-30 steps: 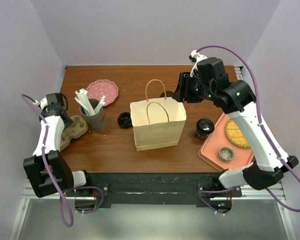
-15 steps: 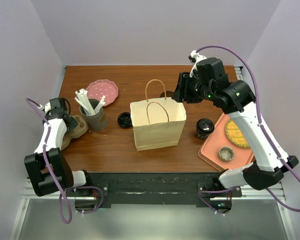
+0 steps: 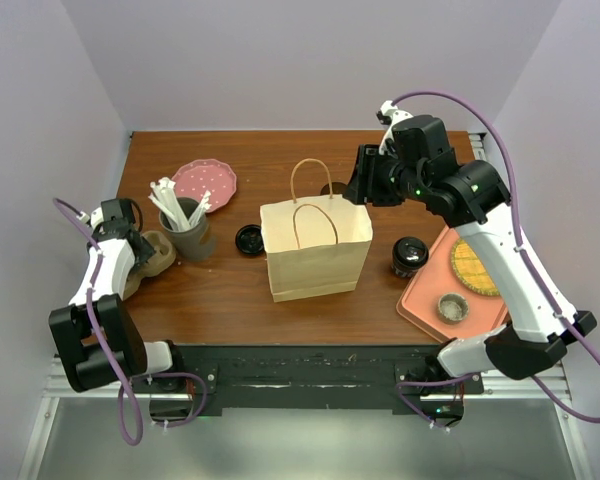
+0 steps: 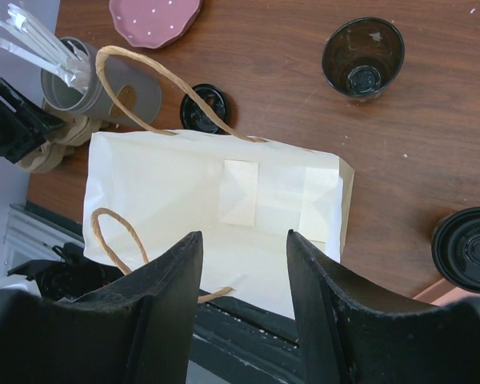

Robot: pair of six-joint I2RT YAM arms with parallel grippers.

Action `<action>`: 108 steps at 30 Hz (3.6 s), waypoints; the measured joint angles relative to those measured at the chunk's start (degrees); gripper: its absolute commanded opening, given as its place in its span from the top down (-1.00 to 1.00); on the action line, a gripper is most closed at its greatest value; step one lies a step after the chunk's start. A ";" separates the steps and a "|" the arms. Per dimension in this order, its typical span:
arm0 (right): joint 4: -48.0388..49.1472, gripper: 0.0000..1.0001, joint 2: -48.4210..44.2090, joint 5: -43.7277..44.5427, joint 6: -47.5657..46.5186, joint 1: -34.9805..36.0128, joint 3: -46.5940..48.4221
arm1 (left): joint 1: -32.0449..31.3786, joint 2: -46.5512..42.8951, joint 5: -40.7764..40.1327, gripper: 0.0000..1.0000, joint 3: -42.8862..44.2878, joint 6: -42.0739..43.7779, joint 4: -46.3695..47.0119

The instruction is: Pack the takeout coffee

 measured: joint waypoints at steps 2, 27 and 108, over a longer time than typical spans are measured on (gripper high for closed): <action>0.00 -0.01 0.11 -0.02 0.00 0.00 0.00 | 0.00 0.20 -0.44 -0.23 0.00 0.00 0.02; 0.70 -0.01 1.05 -1.18 0.28 0.00 0.00 | 0.00 2.80 -2.32 0.06 4.22 1.44 -1.44; 30.86 -0.38 -12.11 -32.54 -32.74 3.06 -23.26 | -16.46 -14.47 48.52 0.40 46.60 -26.53 -24.00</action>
